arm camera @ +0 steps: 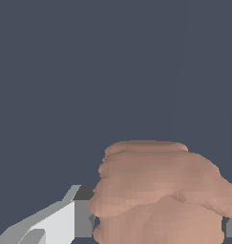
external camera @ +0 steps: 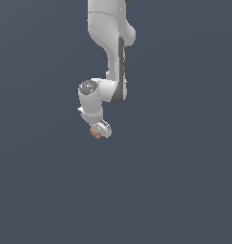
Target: Pick up the object and move it to a goal position.
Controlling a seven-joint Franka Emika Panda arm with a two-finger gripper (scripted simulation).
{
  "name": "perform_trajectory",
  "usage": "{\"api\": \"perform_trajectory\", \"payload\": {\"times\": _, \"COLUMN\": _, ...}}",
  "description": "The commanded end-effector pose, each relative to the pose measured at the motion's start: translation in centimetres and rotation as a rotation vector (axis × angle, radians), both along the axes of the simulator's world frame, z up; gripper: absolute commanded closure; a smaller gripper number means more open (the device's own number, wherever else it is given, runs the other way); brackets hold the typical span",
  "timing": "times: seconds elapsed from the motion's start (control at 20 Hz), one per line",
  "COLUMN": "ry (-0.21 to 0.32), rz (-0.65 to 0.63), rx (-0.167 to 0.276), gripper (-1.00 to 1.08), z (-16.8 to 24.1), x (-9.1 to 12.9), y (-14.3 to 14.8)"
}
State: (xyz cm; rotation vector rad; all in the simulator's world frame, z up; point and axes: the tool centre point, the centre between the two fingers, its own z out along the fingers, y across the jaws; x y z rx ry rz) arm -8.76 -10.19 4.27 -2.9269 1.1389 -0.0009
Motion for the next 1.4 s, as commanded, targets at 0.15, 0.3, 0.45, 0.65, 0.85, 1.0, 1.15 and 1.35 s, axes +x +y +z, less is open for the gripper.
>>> {"api": "perform_trajectory", "payload": {"times": 0.15, "ry": 0.000, "rz": 0.000, "rx": 0.000, "gripper": 1.08, "z": 0.0, "x": 0.0, "y": 0.0}}
{"api": "perform_trajectory", "payload": {"times": 0.3, "ry": 0.000, "rz": 0.000, "rx": 0.000, "gripper": 1.08, "z": 0.2, "x": 0.0, "y": 0.0}}
{"api": "perform_trajectory", "payload": {"times": 0.45, "ry": 0.000, "rz": 0.000, "rx": 0.000, "gripper": 1.08, "z": 0.8, "x": -0.2, "y": 0.0}}
{"api": "perform_trajectory", "payload": {"times": 0.65, "ry": 0.000, "rz": 0.000, "rx": 0.000, "gripper": 1.08, "z": 2.2, "x": -0.5, "y": -0.1}}
{"api": "perform_trajectory", "payload": {"times": 0.85, "ry": 0.000, "rz": -0.001, "rx": 0.001, "gripper": 1.08, "z": 4.4, "x": -1.1, "y": -0.2}}
{"api": "perform_trajectory", "payload": {"times": 1.0, "ry": 0.000, "rz": -0.001, "rx": 0.001, "gripper": 1.08, "z": 6.5, "x": -1.6, "y": -0.3}}
{"api": "perform_trajectory", "payload": {"times": 1.15, "ry": 0.000, "rz": -0.001, "rx": 0.001, "gripper": 1.08, "z": 9.1, "x": -2.2, "y": -0.4}}
{"api": "perform_trajectory", "payload": {"times": 1.35, "ry": 0.001, "rz": -0.002, "rx": 0.000, "gripper": 1.08, "z": 12.9, "x": -3.0, "y": -0.6}}
